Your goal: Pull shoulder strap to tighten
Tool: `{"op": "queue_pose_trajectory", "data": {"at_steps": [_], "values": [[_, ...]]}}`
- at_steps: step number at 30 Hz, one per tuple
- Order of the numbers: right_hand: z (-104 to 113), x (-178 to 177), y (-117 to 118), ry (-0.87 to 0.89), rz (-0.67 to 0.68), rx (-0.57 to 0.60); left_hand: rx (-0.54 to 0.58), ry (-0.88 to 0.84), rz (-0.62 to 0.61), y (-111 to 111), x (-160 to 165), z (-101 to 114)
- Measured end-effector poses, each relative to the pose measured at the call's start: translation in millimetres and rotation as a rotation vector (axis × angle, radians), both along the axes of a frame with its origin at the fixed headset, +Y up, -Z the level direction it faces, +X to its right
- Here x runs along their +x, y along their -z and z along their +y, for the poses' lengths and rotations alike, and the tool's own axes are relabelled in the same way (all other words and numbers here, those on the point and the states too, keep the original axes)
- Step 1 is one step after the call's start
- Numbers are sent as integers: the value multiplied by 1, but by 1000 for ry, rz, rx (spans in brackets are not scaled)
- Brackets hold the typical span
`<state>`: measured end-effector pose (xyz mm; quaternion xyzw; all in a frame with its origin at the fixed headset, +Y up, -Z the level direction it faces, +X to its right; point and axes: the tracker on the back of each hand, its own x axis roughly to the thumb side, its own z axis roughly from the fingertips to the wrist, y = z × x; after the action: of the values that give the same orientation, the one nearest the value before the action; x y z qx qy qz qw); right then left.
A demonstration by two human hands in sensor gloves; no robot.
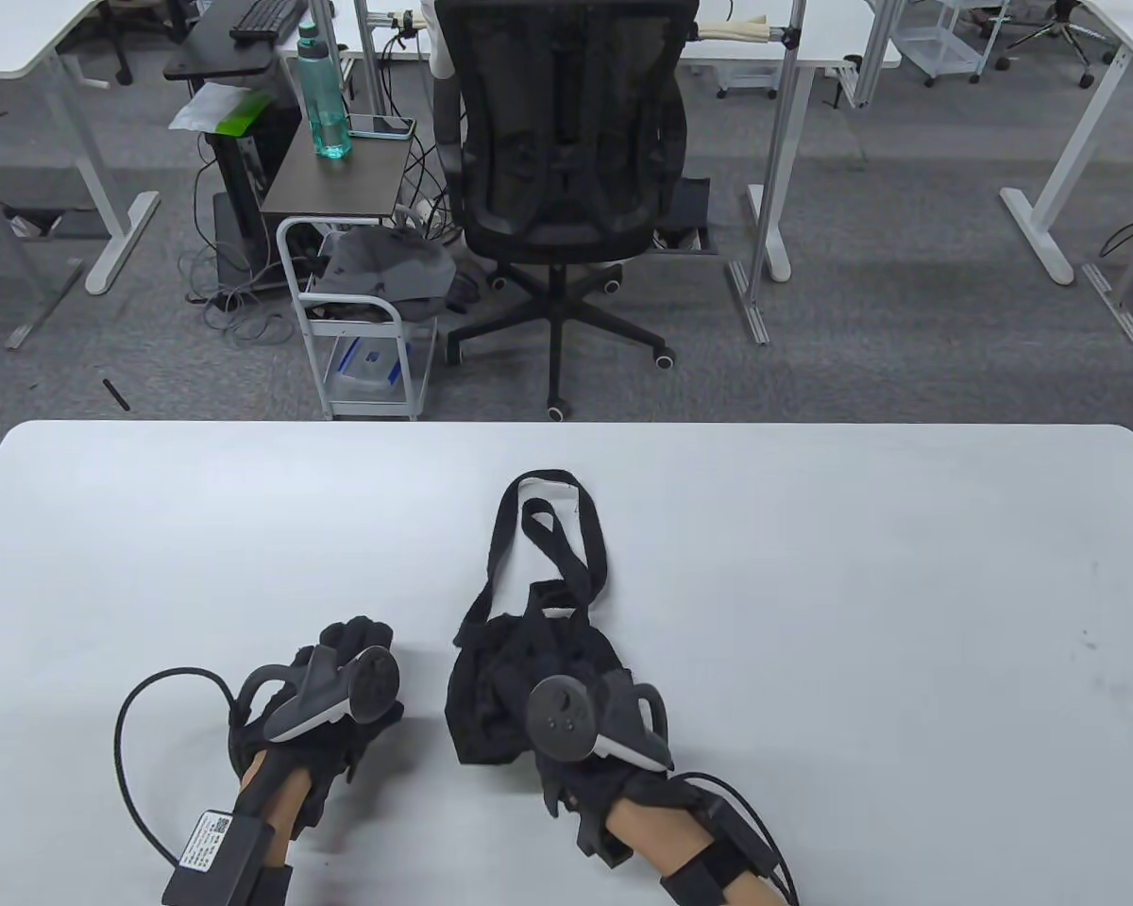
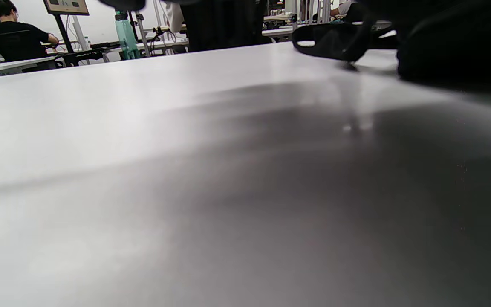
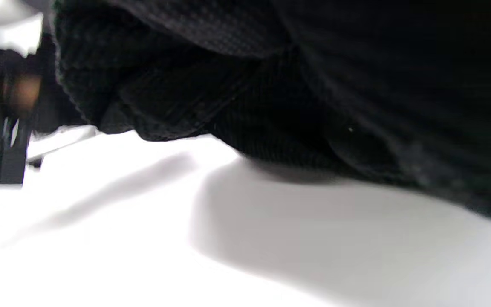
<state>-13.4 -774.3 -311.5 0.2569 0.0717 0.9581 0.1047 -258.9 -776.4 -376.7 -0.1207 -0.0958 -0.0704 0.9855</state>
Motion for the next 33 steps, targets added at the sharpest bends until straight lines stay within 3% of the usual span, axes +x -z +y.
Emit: {"op": "queue_pose_trajectory", "data": {"at_steps": [4, 6, 9, 15, 18, 21, 26, 30, 33], "values": [[-41, -2, -15, -111, 68, -165, 4, 4, -23, -2, 6, 0], [-42, -1, -15, -146, 76, -168, 6, 8, -38, -3, 10, 0], [-34, 6, -15, -58, 91, -149, 40, 5, -78, -6, 18, 4], [21, 42, -14, 151, 102, -15, 117, -19, -157, -14, 37, 18], [53, 73, -11, 319, 42, 8, 191, -64, -220, -23, 49, 30], [71, 112, -7, 385, -43, 57, 291, -162, -304, -37, 71, 50], [65, 162, 0, 508, -157, 53, 304, -249, -489, -58, 124, 66], [48, 179, 3, 574, -204, 16, 270, -71, -593, -72, 174, 57], [42, 180, 2, 567, -215, -14, 275, 78, -611, -70, 197, 43]]}}
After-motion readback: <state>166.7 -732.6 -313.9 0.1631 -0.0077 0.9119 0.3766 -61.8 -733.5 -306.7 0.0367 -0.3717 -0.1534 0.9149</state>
